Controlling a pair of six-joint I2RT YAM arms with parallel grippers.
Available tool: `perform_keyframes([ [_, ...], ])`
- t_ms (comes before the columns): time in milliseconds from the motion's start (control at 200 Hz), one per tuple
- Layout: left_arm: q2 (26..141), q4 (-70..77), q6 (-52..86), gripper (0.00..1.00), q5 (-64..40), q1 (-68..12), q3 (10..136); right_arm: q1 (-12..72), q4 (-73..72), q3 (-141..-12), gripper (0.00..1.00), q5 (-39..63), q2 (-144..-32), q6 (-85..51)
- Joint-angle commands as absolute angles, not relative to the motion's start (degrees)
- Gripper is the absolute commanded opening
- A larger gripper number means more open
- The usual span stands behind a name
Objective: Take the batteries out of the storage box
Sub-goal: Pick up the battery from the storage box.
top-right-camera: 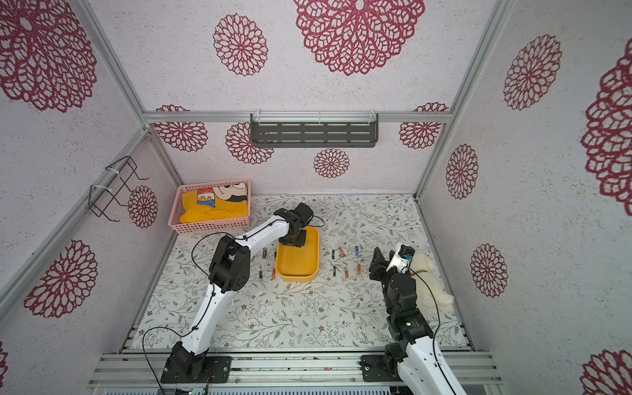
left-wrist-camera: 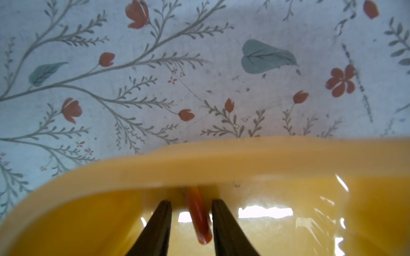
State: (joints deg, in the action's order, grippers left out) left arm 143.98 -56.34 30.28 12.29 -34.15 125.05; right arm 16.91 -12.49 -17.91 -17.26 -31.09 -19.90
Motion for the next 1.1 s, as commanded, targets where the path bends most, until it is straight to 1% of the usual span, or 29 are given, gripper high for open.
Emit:
perform_keyframes([
  [0, 147.1, -57.2, 30.3, 0.35, 9.0, -33.5, 122.2, 16.5, -13.3, -17.9, 0.56, -18.9, -30.3, -18.9],
  [60, 147.5, -57.3, 30.1, 0.34, 8.9, -33.3, 122.5, 16.5, -13.2, -17.8, 0.56, -18.9, -30.2, -18.8],
  [140, 147.9, -57.5, 29.8, 0.27, 8.4, -33.2, 123.0, 16.5, -13.1, -17.8, 0.56, -19.1, -29.9, -18.8],
  [210, 147.9, -57.3, 29.8, 0.25, 8.0, -33.2, 122.9, 16.4, -13.2, -17.8, 0.56, -19.1, -29.8, -18.9],
  [270, 147.8, -56.9, 29.9, 0.21, 7.2, -33.3, 122.7, 16.5, -13.6, -17.6, 0.56, -18.7, -30.0, -19.0],
  [330, 147.7, -56.9, 29.8, 0.13, 6.8, -33.4, 122.8, 16.5, -13.8, -17.7, 0.56, -18.3, -30.6, -19.3],
  [380, 147.4, -57.0, 29.8, 0.12, 6.8, -33.4, 122.8, 16.5, -14.2, -17.6, 0.56, -17.5, -31.2, -19.6],
  [430, 147.0, -57.0, 29.8, 0.07, 6.9, -33.4, 122.8, 16.5, -14.8, -17.6, 0.56, -16.6, -31.8, -19.8],
  [565, 145.4, -57.3, 29.6, 0.00, 7.1, -33.4, 123.2, 16.5, -15.9, -17.8, 0.56, -15.2, -33.5, -20.3],
  [776, 140.9, -58.2, 29.5, 0.00, 7.2, -33.5, 123.7, 16.5, -18.1, -18.0, 0.57, -12.4, -36.0, -21.5],
  [951, 134.0, -59.6, 28.7, 0.00, 8.2, -33.5, 122.9, 16.6, -20.6, -18.1, 0.57, -9.0, -38.2, -21.9],
  [1096, 125.6, -58.8, 28.2, 0.00, 10.3, -32.9, 117.0, 17.0, -24.6, -18.2, 0.57, -3.3, -41.5, -21.6],
])
